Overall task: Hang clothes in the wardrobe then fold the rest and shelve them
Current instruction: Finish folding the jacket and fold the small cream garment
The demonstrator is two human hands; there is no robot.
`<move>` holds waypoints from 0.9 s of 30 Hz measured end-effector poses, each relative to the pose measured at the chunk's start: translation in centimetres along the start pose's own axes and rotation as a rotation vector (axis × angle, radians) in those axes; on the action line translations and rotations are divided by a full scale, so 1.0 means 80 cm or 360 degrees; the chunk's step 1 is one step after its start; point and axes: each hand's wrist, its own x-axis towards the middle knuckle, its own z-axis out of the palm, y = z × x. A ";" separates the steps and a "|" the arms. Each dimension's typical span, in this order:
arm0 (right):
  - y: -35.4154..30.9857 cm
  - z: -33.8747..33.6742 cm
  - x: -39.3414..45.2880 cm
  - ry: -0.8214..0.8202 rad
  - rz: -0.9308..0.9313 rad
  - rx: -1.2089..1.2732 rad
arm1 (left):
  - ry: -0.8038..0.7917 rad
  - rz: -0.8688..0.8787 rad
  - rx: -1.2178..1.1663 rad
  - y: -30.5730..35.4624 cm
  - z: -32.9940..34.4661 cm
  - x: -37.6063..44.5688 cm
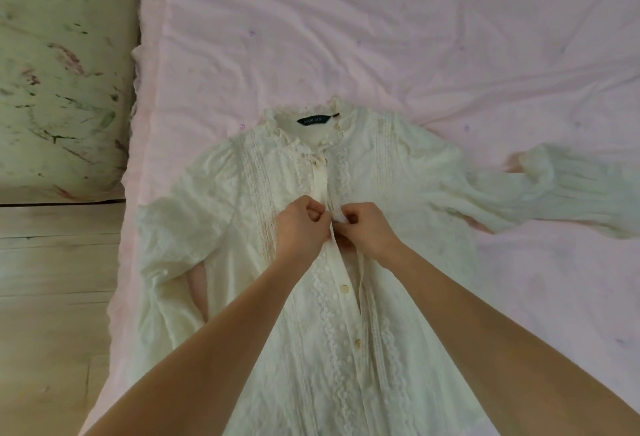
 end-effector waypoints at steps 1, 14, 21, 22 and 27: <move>0.000 -0.005 0.000 0.0085 0.0047 0.0063 | -0.0025 0.0003 -0.0004 0.000 0.005 0.000; -0.049 -0.025 -0.045 0.0015 0.0162 0.0728 | -0.0254 -0.0603 -0.1107 0.083 0.010 0.079; -0.024 -0.014 -0.117 -0.0443 0.0446 0.0098 | -0.0275 -0.0455 -0.0559 0.076 0.013 0.086; -0.017 -0.012 -0.130 -0.0509 0.0494 -0.0024 | -0.0286 -0.0451 -0.0468 0.075 0.016 0.079; 0.026 0.002 -0.181 -0.0673 0.0840 -0.0084 | -0.0324 -0.0480 -0.0145 0.065 0.029 0.030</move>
